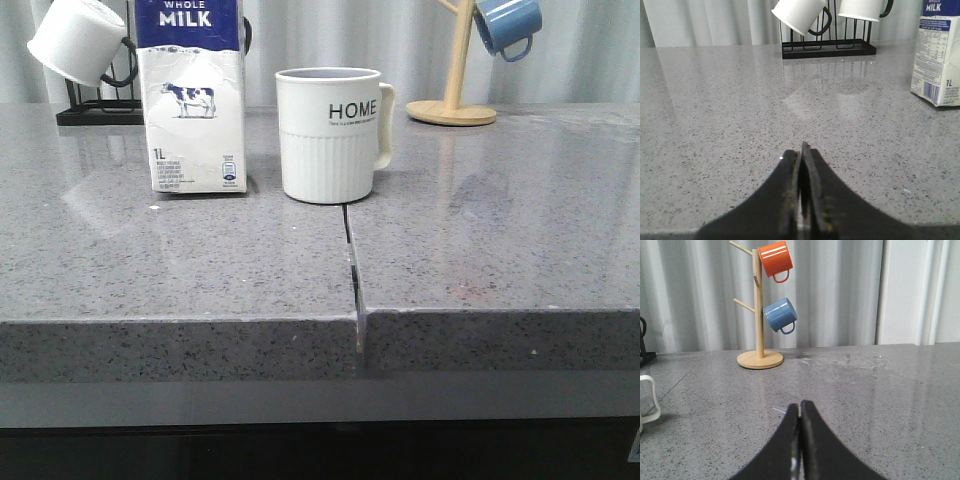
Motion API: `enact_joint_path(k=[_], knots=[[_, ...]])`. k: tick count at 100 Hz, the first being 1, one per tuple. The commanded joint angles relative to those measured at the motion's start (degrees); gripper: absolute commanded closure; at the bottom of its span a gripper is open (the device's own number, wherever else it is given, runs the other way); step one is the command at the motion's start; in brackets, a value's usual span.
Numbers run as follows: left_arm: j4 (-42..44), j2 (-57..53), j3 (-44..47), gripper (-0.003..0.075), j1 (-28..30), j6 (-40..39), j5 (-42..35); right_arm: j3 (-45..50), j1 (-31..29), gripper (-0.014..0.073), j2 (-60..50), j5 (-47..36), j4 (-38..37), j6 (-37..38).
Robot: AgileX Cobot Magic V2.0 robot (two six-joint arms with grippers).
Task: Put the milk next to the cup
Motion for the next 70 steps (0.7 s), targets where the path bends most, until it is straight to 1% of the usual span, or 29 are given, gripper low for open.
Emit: enact_joint_path(k=[1, 51, 58, 70], knots=[[-0.7, -1.9, 2.3, 0.0741, 0.1, 0.2, -4.3, -1.4, -0.3, 0.066, 0.5, -4.3, -0.1, -0.5], [-0.7, -1.9, 2.3, 0.0741, 0.1, 0.2, -4.3, -1.2, -0.3, 0.066, 0.5, -4.7, -0.1, -0.5], [-0.7, -1.9, 2.3, 0.0741, 0.1, 0.2, -4.3, 0.8, -0.3, 0.066, 0.5, -8.1, -0.1, -0.5], [-0.7, -1.9, 2.3, 0.0741, 0.1, 0.2, -4.3, 7.0, 0.1, 0.066, -0.7, -13.4, 2.5, -0.3]])
